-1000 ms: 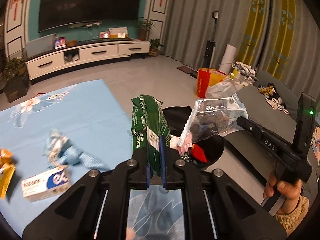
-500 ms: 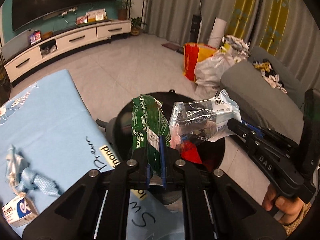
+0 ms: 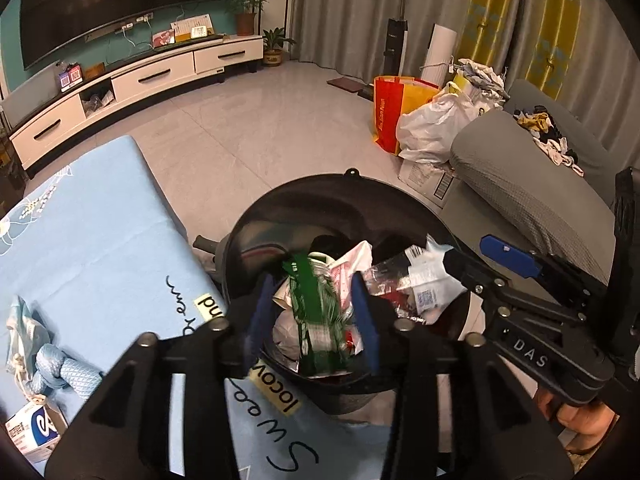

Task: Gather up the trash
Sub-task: 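Carry the green bag and clear bag over the bin and open both tools, then move both open tools back to the table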

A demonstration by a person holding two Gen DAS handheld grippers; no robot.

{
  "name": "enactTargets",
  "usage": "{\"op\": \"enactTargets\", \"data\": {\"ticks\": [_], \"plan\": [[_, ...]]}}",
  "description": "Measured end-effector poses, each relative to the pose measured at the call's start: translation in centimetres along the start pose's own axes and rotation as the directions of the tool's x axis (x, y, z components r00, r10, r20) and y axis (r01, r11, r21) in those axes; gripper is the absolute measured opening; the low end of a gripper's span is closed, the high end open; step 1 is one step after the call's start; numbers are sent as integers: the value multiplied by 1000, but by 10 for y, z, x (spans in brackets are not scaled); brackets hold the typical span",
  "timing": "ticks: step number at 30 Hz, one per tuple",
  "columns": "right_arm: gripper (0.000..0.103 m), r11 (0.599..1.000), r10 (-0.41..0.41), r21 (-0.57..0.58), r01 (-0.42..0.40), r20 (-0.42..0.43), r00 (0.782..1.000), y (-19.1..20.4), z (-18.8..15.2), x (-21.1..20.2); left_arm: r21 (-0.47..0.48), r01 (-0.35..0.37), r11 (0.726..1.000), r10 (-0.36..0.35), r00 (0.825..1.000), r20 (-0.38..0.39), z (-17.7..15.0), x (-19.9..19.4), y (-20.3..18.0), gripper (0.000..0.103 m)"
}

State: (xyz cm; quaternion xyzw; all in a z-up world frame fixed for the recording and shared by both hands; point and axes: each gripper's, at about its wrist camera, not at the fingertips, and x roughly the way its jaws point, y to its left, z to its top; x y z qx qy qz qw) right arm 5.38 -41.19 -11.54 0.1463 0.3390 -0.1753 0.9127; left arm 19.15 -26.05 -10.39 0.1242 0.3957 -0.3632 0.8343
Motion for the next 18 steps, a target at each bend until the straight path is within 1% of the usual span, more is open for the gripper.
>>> {"op": "enactTargets", "data": {"ticks": [2,4,6,7,8,9,12,14,16,18], "plan": [[55,1000,1,5,-1,4,1000,-1,0,-3,-3,-4,1000,4,1000,12,-1,-6,1,53],[59,1000,3,10,-3,8,1000,-2,0,-8,-7,-13,1000,13,1000,23,-2,-13,2,58],[62,1000,4,14,-4,13,1000,-2,0,-15,-15,-21,1000,22,999,38,-4,-23,3,67],[65,1000,5,14,-5,13,1000,-1,-1,-17,-19,-25,1000,26,999,44,-5,-27,4,69],[67,1000,8,14,-8,14,1000,0,-1,-21,-24,-33,999,34,998,51,-7,-33,5,73],[70,1000,11,14,-11,15,1000,1,-2,-25,-28,-39,999,40,998,57,-9,-37,6,80],[77,1000,23,7,-23,21,1000,5,-4,-38,-55,-45,997,49,996,75,-18,-56,11,89],[79,999,36,1,-36,19,999,8,-5,-47,-80,-58,995,65,995,79,-28,-72,17,95],[82,998,59,-3,-59,11,998,12,-8,-56,-98,-66,993,75,994,85,-36,-85,20,96],[83,996,90,-12,-90,-3,996,19,-12,-62,-119,-82,989,93,992,86,-45,-98,25,99]]}}
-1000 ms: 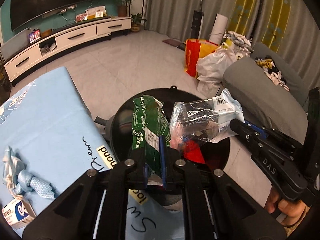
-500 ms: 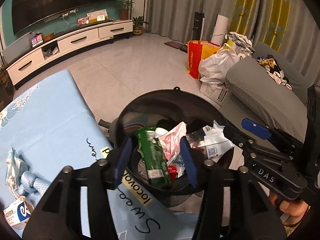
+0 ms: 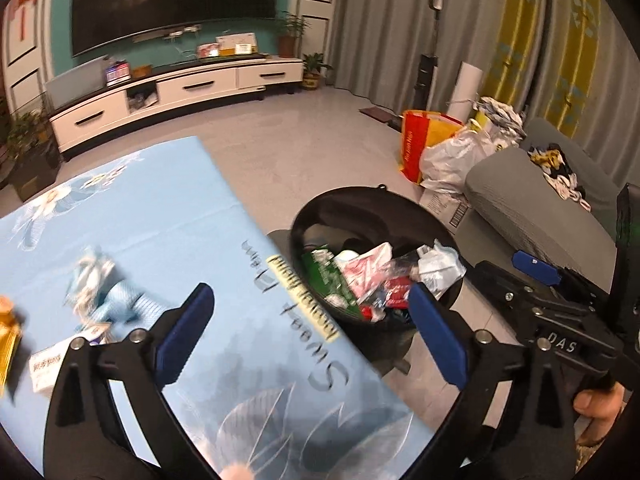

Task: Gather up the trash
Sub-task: 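Move both open tools back to the table, then grasp the white ointment box with the left tool while the right tool grasps the light-blue cloth bag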

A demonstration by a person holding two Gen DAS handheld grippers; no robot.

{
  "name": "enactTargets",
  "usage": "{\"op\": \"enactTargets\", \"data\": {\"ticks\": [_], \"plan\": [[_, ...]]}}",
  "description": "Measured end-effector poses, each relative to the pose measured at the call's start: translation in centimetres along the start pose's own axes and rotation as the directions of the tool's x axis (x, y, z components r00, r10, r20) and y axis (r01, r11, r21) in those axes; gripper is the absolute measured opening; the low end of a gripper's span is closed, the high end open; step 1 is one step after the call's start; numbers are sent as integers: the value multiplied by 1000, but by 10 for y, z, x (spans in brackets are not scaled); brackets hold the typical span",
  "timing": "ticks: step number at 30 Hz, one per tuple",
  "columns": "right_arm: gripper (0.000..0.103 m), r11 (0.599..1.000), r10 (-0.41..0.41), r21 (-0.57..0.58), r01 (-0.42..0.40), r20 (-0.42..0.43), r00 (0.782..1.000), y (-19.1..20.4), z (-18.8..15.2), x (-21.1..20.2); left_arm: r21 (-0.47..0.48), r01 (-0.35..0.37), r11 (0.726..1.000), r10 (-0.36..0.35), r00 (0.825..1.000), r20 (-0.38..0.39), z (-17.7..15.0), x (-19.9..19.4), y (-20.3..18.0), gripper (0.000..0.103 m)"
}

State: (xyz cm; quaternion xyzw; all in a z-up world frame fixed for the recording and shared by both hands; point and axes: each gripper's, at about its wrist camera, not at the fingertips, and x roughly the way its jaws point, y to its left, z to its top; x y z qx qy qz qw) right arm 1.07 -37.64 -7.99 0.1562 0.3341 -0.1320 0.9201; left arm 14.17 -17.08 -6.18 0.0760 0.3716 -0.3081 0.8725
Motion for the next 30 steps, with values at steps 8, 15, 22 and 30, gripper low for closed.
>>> {"op": "enactTargets", "data": {"ticks": [8,15,22,30], "plan": [[94,991,94,-83,-102,-98,991,52,-23,-13,-96,-66,993,65,998,-5,-42,-55,38,100],[97,964,205,-120,-238,-238,949,101,-46,-11,-283,-138,949,136,990,-25,-88,-97,102,100],[97,936,256,-172,-309,-271,928,142,-55,-14,-476,-288,831,297,953,-57,-140,-142,174,100],[97,885,314,-261,-386,-278,908,191,-53,-13,-567,-262,781,338,941,31,-166,-177,207,100]]}}
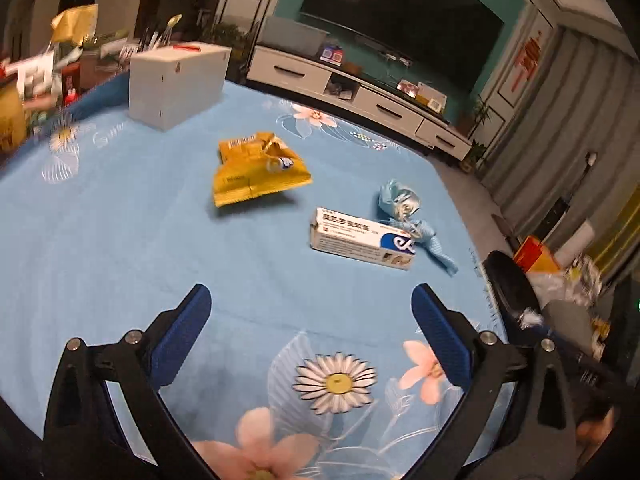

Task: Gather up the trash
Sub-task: 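Grasp the white ointment box with the left tool while the right tool grasps the light-blue cloth bag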

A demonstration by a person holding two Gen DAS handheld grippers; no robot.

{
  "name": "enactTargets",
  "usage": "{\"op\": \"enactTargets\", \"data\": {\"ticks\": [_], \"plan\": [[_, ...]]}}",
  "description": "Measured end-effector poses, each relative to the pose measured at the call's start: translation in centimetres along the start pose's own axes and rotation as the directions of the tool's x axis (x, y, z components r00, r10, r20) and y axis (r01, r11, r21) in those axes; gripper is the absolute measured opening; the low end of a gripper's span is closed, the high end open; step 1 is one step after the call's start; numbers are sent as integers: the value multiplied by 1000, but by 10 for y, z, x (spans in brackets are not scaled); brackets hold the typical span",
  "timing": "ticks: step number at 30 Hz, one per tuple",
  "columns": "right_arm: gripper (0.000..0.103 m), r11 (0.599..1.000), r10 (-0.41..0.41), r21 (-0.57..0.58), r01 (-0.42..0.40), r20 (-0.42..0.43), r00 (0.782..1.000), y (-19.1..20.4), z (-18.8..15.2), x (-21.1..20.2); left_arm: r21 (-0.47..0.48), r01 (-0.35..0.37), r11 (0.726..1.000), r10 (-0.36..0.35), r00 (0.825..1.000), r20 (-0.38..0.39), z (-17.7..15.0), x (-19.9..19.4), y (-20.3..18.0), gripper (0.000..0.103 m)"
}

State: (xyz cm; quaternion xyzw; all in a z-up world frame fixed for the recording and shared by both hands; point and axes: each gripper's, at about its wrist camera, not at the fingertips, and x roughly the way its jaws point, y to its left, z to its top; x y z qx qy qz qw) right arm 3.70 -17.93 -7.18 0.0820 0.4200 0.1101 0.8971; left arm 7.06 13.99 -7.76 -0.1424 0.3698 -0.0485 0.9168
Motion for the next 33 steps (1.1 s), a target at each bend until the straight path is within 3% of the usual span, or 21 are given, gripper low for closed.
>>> {"op": "enactTargets", "data": {"ticks": [2,4,8,10,12,15,17,20,22,25,28,33], "plan": [[97,1000,6,-8,-5,14,1000,5,10,7,73,-10,997,10,1000,-4,-2,1,1,100],[97,1000,14,-20,-14,11,1000,8,13,14,77,8,997,-7,1000,-22,-5,3,8,100],[97,997,3,-82,-4,-11,1000,18,17,33,-3,53,999,-53,997,-56,-4,10,28,100],[97,996,-11,-94,9,-15,1000,18,20,42,-29,110,994,-112,991,-75,-1,18,33,100],[97,991,-54,-123,53,-10,998,16,26,51,33,122,992,-120,991,-65,2,25,26,100],[97,984,-85,-156,84,0,996,10,36,63,201,118,973,-106,992,-68,10,42,8,100],[97,984,-72,-163,72,6,997,5,43,70,341,123,932,-105,992,-71,20,57,-8,100],[93,985,-59,-162,58,-1,998,-3,60,89,467,128,875,-102,991,-82,33,75,-26,100],[86,988,-37,-150,34,-17,999,-7,72,102,519,146,842,-111,989,-98,44,90,-39,100],[81,987,-27,-158,20,-42,999,-13,83,123,568,228,791,-157,973,-172,53,113,-54,100],[75,983,-9,-182,-6,-78,997,-14,87,142,613,247,750,-128,964,-231,54,140,-65,100],[73,970,12,-241,-35,-96,995,-8,96,165,693,300,655,-112,946,-304,52,168,-82,100]]}}
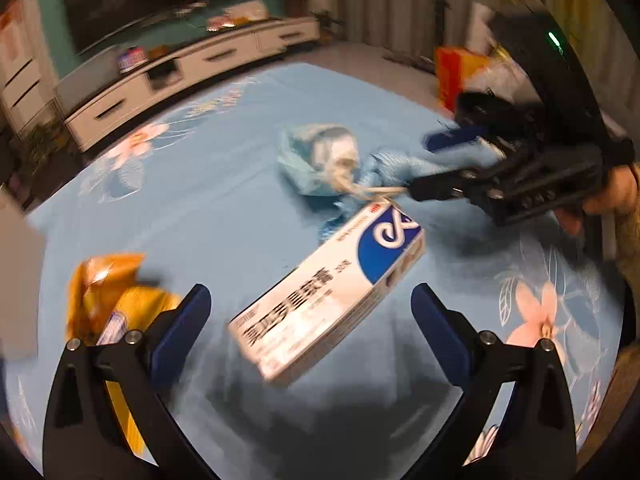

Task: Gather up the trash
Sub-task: 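Grasp the white ointment box with the left tool while the right tool grasps the light-blue cloth bag, then carry the ointment box and blue cloth bag over the black bin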

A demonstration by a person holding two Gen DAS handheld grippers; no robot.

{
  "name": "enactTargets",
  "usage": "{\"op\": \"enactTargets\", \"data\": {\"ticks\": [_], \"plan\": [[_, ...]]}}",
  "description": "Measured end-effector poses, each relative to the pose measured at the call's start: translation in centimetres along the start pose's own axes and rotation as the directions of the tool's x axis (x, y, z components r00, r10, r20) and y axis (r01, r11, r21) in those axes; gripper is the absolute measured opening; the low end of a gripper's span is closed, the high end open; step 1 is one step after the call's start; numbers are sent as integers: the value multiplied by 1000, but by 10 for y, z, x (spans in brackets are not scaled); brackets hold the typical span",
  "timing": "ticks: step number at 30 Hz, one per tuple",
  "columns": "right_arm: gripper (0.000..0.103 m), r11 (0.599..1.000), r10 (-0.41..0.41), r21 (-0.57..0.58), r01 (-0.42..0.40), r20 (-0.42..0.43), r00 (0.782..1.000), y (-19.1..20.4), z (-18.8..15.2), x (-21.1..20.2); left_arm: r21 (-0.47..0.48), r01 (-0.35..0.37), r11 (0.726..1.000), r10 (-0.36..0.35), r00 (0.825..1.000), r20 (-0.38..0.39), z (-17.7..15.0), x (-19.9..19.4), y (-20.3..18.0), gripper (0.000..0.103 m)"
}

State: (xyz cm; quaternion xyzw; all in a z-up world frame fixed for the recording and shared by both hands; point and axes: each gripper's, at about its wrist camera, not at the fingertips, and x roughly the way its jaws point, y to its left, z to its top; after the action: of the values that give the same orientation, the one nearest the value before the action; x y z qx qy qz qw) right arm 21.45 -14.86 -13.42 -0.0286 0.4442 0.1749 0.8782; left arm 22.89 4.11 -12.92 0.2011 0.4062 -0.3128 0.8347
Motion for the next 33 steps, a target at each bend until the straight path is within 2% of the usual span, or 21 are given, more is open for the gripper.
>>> {"op": "enactTargets", "data": {"ticks": [2,5,7,9,16,18,21,24,28,33], "plan": [[70,1000,21,-16,-21,-7,1000,1,5,7,24,13,1000,-12,999,-37,5,12,1,100],[56,999,36,-26,-37,-31,999,1,9,16,34,55,998,-52,995,-84,9,25,2,99],[42,998,48,-36,-49,-35,998,1,8,16,35,76,996,-72,992,-105,9,32,3,95],[36,998,60,-33,-61,-39,997,0,5,13,37,92,995,-87,988,-128,7,36,0,76],[32,993,86,81,-83,-38,996,-15,-23,-10,33,122,992,-116,985,-130,-12,20,-21,56],[32,980,115,166,-108,-30,993,-24,-32,-18,13,122,993,-119,985,-126,-18,14,-29,41],[32,982,71,177,-65,-24,997,-20,-43,-29,-36,143,989,-146,983,-107,-24,4,-36,41],[32,970,73,232,-66,-20,997,-21,-56,-41,-95,149,984,-156,985,-76,-33,-7,-42,40],[32,958,39,283,-38,2,999,-24,-74,-64,-220,161,962,-167,986,-11,-49,-22,-46,40],[32,935,13,353,-27,44,999,-29,-96,-100,-310,157,938,-151,988,44,-60,-45,-58,40]]}}
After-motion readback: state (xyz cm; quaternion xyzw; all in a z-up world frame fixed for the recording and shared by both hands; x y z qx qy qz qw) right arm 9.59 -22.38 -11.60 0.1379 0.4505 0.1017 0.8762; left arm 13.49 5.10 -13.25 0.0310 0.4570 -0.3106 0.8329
